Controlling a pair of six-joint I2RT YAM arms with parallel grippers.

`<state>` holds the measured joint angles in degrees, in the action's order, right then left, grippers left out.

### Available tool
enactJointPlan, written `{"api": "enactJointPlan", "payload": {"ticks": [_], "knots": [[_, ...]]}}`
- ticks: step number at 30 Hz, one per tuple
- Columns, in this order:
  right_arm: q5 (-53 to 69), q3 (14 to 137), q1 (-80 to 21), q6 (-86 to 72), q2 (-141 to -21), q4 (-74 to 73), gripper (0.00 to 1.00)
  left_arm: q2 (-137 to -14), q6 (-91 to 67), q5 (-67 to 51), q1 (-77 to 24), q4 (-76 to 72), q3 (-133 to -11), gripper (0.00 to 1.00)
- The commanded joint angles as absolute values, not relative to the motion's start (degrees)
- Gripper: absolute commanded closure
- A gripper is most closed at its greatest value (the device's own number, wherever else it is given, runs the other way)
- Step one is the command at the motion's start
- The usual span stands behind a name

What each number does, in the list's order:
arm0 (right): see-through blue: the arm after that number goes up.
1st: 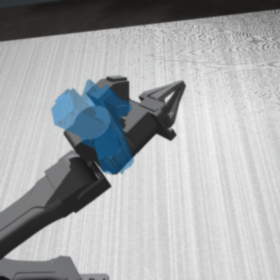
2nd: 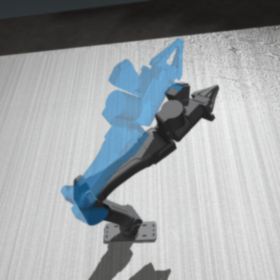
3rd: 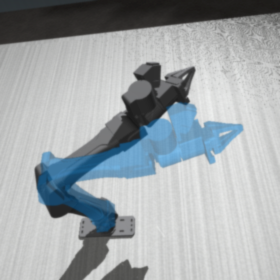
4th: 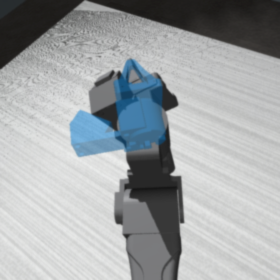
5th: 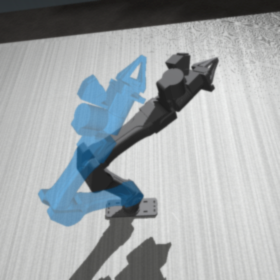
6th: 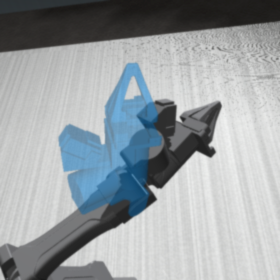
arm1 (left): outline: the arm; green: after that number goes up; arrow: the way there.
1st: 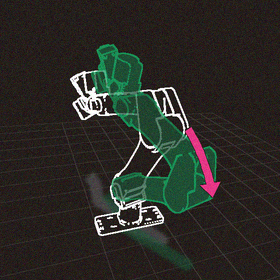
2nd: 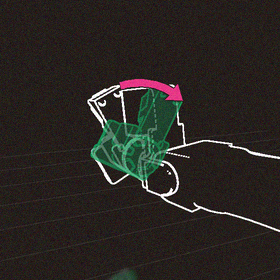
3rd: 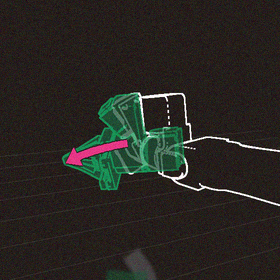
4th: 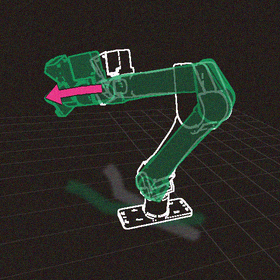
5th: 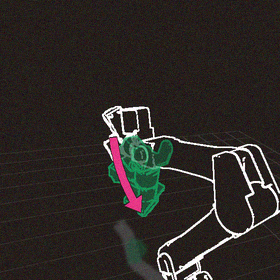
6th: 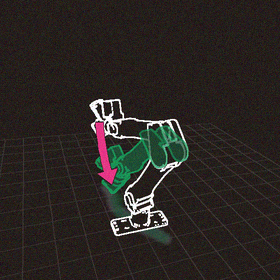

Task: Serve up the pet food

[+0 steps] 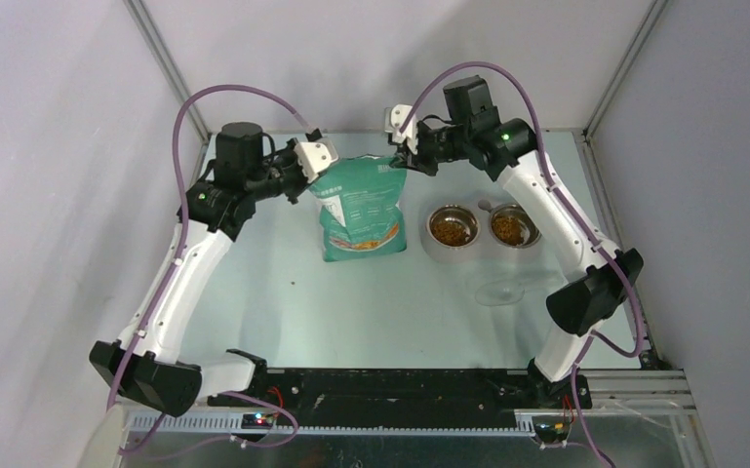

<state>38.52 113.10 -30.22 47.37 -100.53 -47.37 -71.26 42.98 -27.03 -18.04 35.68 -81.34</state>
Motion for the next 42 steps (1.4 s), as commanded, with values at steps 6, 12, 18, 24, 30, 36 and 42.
{"api": "enactJointPlan", "payload": {"ticks": [6, 12, 18, 24, 30, 36, 42], "knots": [[40.1, 118.6, -27.7, 47.4, -101.6, -52.1, 1.0, -71.4, 43.2, -21.2, -16.3, 37.4, -84.8, 0.98], [39.6, 118.7, -25.7, 39.7, -100.6, -47.8, 0.72, -70.4, 34.8, -23.0, -11.6, 35.4, -85.0, 0.38], [37.0, 117.6, -13.7, 16.3, -96.8, -35.7, 0.09, -70.4, 14.4, -18.1, -5.5, 26.4, -88.1, 0.12], [37.3, 118.1, 3.2, -1.4, -96.7, -32.8, 0.0, -67.1, 2.6, -0.1, -2.8, 15.4, -84.4, 0.01], [19.3, 114.9, 10.0, -7.7, -95.4, -36.5, 0.01, -68.3, 3.8, 7.3, -2.7, 13.5, -84.1, 0.0], [3.1, 125.8, 10.1, -6.6, -98.3, -51.7, 0.0, -69.2, 4.6, 10.2, -2.2, 13.6, -85.4, 0.01], [-3.9, 124.8, 8.7, -6.5, -92.8, -47.9, 0.0, -69.2, 6.5, 10.3, -1.7, 13.6, -85.0, 0.02]]}}
